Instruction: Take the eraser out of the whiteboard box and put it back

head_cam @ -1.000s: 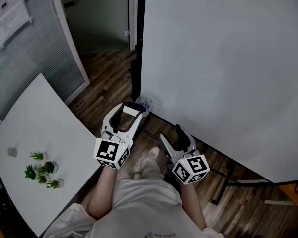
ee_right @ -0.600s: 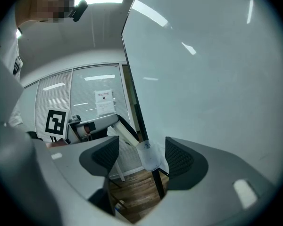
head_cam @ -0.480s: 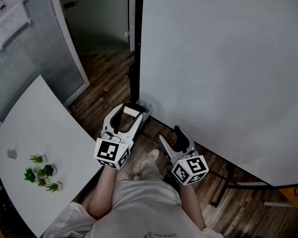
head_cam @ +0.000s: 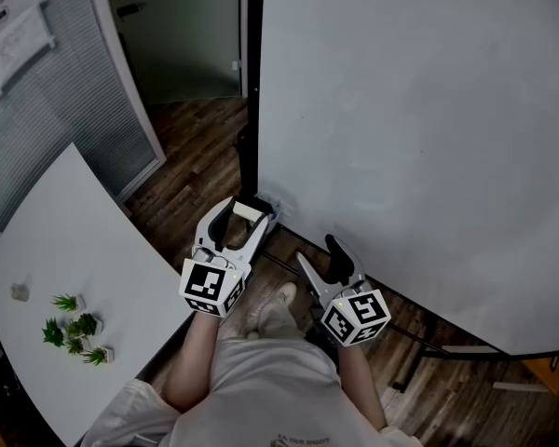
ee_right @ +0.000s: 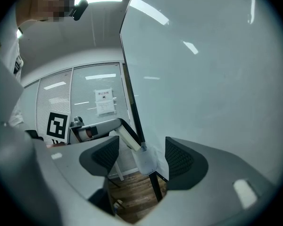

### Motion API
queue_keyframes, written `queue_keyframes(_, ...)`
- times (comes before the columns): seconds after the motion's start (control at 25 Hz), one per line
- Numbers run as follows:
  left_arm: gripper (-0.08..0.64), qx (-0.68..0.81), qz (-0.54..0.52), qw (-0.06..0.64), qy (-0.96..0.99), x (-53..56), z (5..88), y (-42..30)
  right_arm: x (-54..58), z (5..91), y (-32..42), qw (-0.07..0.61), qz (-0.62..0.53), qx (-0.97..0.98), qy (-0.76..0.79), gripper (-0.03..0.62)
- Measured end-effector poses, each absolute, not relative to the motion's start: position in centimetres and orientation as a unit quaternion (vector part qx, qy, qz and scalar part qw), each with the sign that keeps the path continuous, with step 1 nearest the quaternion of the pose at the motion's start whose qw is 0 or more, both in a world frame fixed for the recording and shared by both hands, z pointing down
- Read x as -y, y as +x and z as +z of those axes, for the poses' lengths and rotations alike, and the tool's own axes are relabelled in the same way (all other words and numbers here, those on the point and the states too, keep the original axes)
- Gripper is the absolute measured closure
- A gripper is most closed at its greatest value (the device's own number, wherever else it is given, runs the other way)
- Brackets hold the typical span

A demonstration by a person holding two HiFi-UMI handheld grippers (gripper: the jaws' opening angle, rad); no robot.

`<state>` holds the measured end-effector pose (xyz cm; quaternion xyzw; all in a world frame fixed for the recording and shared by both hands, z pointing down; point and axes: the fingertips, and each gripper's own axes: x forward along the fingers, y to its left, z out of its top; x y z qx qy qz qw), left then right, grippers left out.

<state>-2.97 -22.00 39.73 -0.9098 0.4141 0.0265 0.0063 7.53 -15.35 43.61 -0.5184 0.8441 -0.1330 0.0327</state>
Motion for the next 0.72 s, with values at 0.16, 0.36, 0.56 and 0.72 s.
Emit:
queue_keyframes(0.16, 0.305, -0.408, 0.016, 0.004, -0.913, 22.2, 40.5, -2.5, 15.7, 43.7, 7.8, 0.029, -0.133, -0.844, -0.519, 0.285)
queue_keyframes(0.36, 0.305, -0.408, 0.012, -0.001, -0.913, 22.6, 41.0, -2.3, 16.0, 44.0, 8.0, 0.028, -0.136, -0.843, -0.519, 0.285)
queue_keyframes(0.56, 0.304, -0.407, 0.005, -0.004, -0.914, 22.6, 41.4, -2.1, 16.1, 44.3, 7.8, 0.024, -0.14, -0.845, -0.515, 0.285)
queue_keyframes(0.72, 0.304, -0.405, -0.003, -0.007, -0.914, 22.7, 42.0, -2.1, 16.4, 44.5, 7.6, 0.022, -0.143, -0.846, -0.513, 0.285)
